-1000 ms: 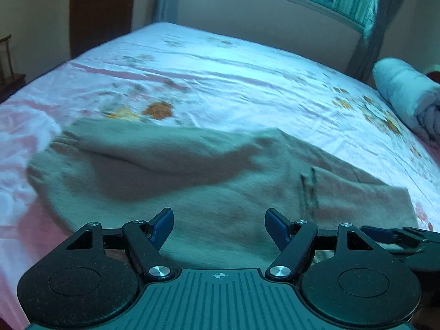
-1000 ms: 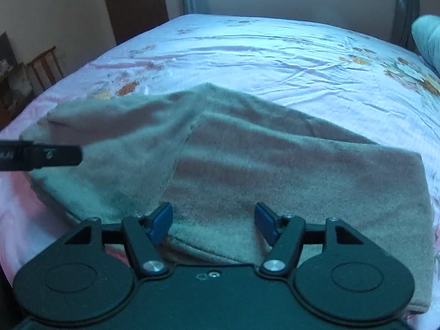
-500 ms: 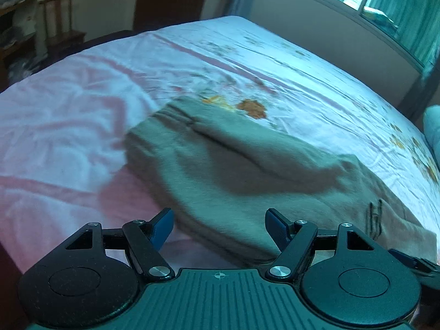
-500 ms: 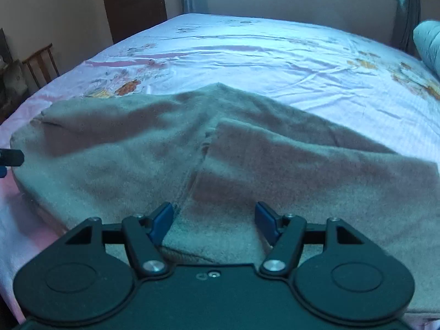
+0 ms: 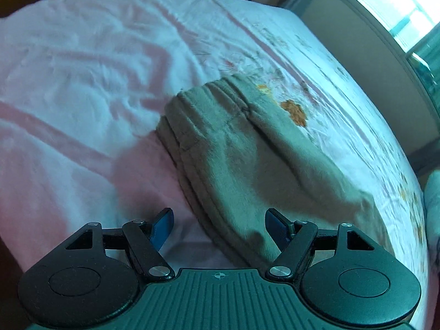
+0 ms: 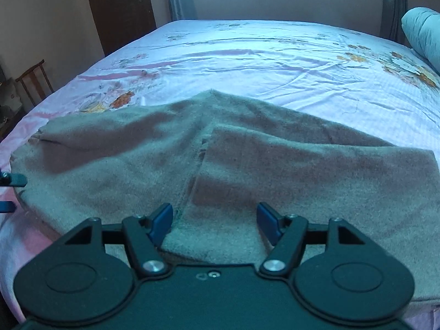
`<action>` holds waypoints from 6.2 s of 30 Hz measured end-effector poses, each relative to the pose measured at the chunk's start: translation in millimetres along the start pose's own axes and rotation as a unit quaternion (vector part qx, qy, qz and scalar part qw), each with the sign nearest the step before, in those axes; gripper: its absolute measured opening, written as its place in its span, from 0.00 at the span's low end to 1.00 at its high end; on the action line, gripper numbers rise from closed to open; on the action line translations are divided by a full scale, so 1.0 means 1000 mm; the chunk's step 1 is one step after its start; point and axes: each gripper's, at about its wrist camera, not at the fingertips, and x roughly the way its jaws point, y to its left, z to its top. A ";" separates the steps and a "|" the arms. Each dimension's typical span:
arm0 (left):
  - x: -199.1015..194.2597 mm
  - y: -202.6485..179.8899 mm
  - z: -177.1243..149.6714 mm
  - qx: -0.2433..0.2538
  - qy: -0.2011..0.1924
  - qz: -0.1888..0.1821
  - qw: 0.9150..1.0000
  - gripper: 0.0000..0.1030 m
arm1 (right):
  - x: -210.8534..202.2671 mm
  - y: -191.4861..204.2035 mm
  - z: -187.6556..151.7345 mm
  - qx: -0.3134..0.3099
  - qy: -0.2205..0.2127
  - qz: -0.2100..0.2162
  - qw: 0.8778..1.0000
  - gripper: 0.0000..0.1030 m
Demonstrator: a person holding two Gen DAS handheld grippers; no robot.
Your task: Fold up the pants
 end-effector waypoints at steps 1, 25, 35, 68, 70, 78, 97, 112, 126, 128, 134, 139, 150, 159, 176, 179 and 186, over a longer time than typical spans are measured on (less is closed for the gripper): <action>0.005 0.001 0.002 -0.003 0.001 0.001 1.000 0.71 | 0.000 0.000 0.000 0.001 0.000 0.002 1.000 0.60; 0.041 -0.008 0.032 -0.001 -0.030 0.017 0.999 0.50 | -0.001 -0.003 0.001 0.014 -0.001 0.006 1.000 0.60; 0.027 -0.034 0.030 0.082 -0.050 0.044 0.994 0.36 | -0.002 -0.005 0.002 0.027 -0.001 0.008 1.000 0.58; -0.012 -0.070 0.012 0.159 -0.151 0.009 0.976 0.29 | 0.031 -0.006 0.030 -0.023 -0.005 -0.073 0.997 0.59; -0.018 -0.075 0.010 0.168 -0.163 0.001 0.972 0.29 | 0.024 -0.006 0.029 -0.015 -0.021 -0.072 0.997 0.59; -0.038 -0.111 -0.006 0.221 -0.196 -0.037 0.955 0.28 | 0.000 -0.004 0.002 -0.038 -0.026 -0.062 0.997 0.59; -0.057 -0.265 -0.144 0.363 -0.142 -0.247 0.887 0.27 | -0.067 -0.120 -0.005 0.148 -0.074 0.000 0.986 0.59; -0.044 -0.306 -0.288 0.582 -0.085 -0.203 0.783 0.27 | -0.105 -0.219 -0.010 0.248 -0.092 -0.015 0.964 0.60; -0.104 -0.289 -0.285 0.618 -0.135 -0.218 0.743 0.85 | -0.094 -0.196 0.007 0.233 -0.049 0.038 0.970 0.61; -0.112 -0.286 -0.278 0.614 -0.131 -0.221 0.747 0.85 | -0.089 -0.190 0.010 0.224 -0.028 0.043 0.973 0.60; -0.120 -0.259 -0.226 0.558 -0.126 -0.190 0.798 0.86 | -0.078 -0.182 0.011 0.210 -0.019 0.037 0.977 0.58; -0.111 -0.236 -0.176 0.508 -0.118 -0.151 0.839 0.86 | -0.072 -0.178 0.007 0.194 -0.020 0.008 0.981 0.09; -0.075 -0.204 -0.119 0.431 -0.105 -0.112 0.889 0.87 | -0.112 -0.181 -0.008 0.184 -0.072 -0.022 0.980 0.02; -0.047 -0.199 -0.109 0.389 -0.053 -0.121 0.912 0.87 | -0.105 -0.204 -0.022 0.243 -0.048 -0.031 0.968 0.62; -0.041 -0.202 -0.106 0.375 -0.041 -0.112 0.919 0.88 | -0.106 -0.201 -0.016 0.257 -0.057 0.039 0.964 0.10; -0.043 -0.205 -0.106 0.375 -0.046 -0.114 0.919 0.88 | -0.118 -0.196 -0.006 0.235 -0.083 0.022 0.968 0.05; -0.039 -0.211 -0.109 0.373 -0.039 -0.121 0.919 0.88 | -0.121 -0.205 -0.010 0.216 -0.090 -0.027 0.972 0.05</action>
